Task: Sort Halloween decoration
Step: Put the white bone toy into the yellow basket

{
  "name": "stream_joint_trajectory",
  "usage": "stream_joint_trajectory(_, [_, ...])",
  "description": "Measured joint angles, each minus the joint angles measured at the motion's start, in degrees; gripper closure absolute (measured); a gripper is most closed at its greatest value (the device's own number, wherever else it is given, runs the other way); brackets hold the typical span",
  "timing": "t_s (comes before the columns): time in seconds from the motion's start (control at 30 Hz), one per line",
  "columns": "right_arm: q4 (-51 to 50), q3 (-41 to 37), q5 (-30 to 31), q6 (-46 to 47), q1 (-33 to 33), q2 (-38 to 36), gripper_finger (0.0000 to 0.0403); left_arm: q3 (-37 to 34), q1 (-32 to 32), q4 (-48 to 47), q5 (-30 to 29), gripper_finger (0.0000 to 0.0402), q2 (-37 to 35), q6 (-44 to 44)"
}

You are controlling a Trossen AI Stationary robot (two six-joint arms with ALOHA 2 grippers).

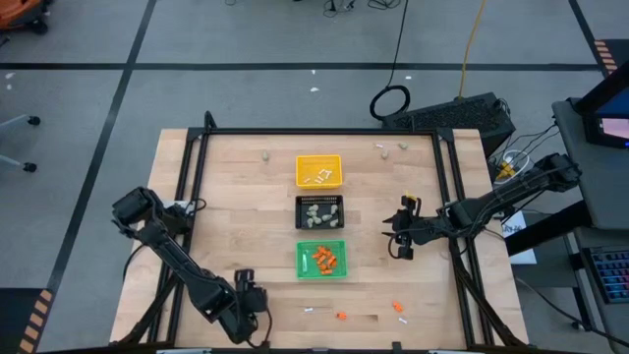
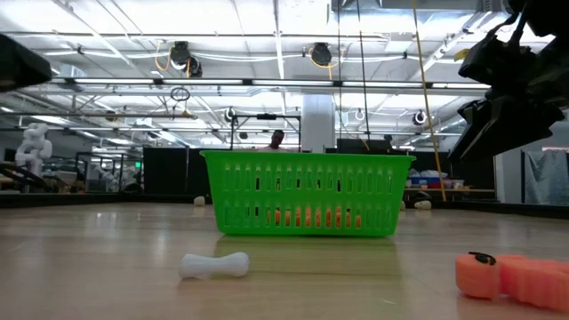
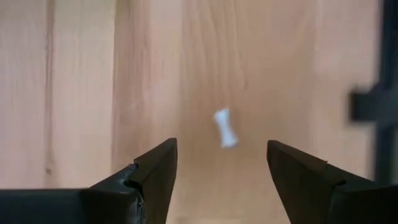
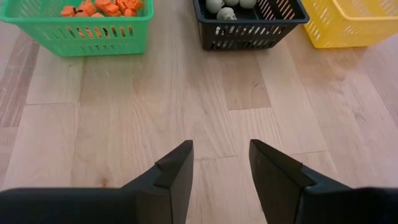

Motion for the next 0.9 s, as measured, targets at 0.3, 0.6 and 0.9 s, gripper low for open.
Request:
stream_joint_trajectory(0.3, [0.19,0.0,0.0,0.5,0.0,0.0,0.0261,1.31,1.53,2.38,1.45,0.0155,1.56,-17.55])
stream_joint_trajectory(0.6, [0.17,0.0,0.0,0.5,0.02,0.0,0.0261,1.27,1.0,5.96,3.46,0.0156,4.69,-18.86])
stream_joint_trajectory(0.9, [0.17,0.0,0.0,0.35,0.0,0.0,0.0261,1.34,1.07,5.99,3.36,0.0161,6.6,-18.78])
